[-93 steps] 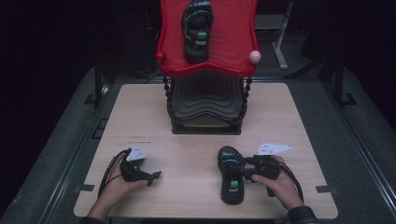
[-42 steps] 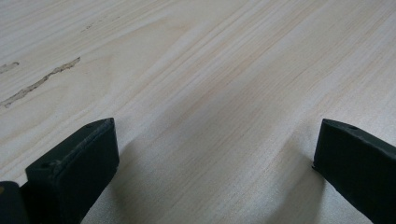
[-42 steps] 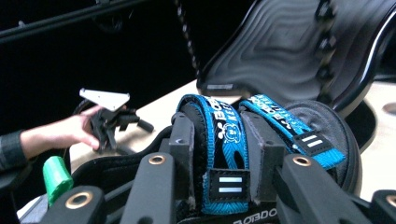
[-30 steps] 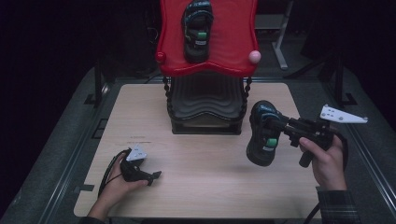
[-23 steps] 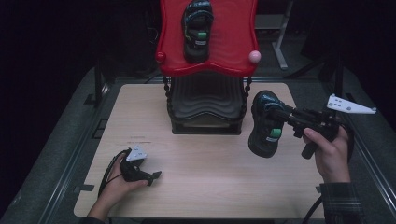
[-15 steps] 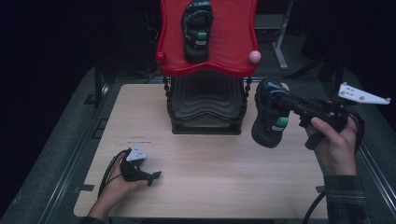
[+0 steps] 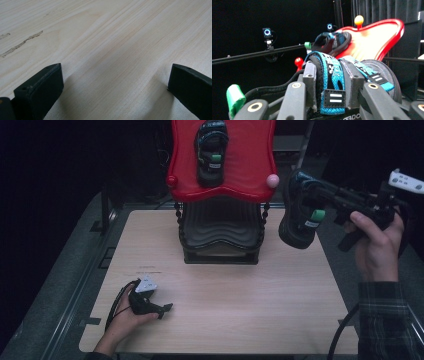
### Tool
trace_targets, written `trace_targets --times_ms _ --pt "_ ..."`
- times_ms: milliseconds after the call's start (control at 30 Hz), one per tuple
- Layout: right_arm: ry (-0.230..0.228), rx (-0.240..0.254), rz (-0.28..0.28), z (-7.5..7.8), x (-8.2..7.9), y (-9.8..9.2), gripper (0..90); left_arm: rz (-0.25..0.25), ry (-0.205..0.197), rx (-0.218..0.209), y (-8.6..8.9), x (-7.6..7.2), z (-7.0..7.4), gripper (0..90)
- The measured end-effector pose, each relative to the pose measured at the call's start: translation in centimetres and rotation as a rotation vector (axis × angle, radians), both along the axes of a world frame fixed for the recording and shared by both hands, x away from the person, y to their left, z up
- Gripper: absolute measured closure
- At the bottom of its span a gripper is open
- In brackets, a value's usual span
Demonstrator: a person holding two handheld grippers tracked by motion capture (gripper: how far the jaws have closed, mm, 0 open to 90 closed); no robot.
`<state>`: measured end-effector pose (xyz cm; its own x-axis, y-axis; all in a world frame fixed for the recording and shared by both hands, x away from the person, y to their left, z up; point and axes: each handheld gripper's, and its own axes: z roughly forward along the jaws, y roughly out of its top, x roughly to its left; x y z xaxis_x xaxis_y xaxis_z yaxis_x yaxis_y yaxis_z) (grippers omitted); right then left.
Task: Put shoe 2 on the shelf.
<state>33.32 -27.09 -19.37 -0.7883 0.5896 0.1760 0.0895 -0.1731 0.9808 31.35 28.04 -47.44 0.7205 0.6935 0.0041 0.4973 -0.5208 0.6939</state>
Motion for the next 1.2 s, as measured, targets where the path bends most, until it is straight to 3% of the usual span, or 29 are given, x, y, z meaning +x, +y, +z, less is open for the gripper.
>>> trace_targets --times_ms 233,500,867,1200 --pt "-0.035 0.018 0.001 3.1 1.9 0.5 67.4 0.001 -0.001 -0.002 0.0 0.0 0.0 0.0" --pt "-0.046 -0.019 0.027 5.8 5.6 2.6 67.4 0.000 -0.002 -0.001 0.0 0.0 0.0 0.0" --pt "-0.029 -0.069 0.059 7.2 12.0 6.7 67.4 0.001 -0.001 -0.002 0.0 0.0 0.0 0.0" --pt "-0.005 -0.109 0.072 7.0 17.0 9.8 67.4 0.002 -0.002 -0.003 0.0 0.0 0.0 0.0"
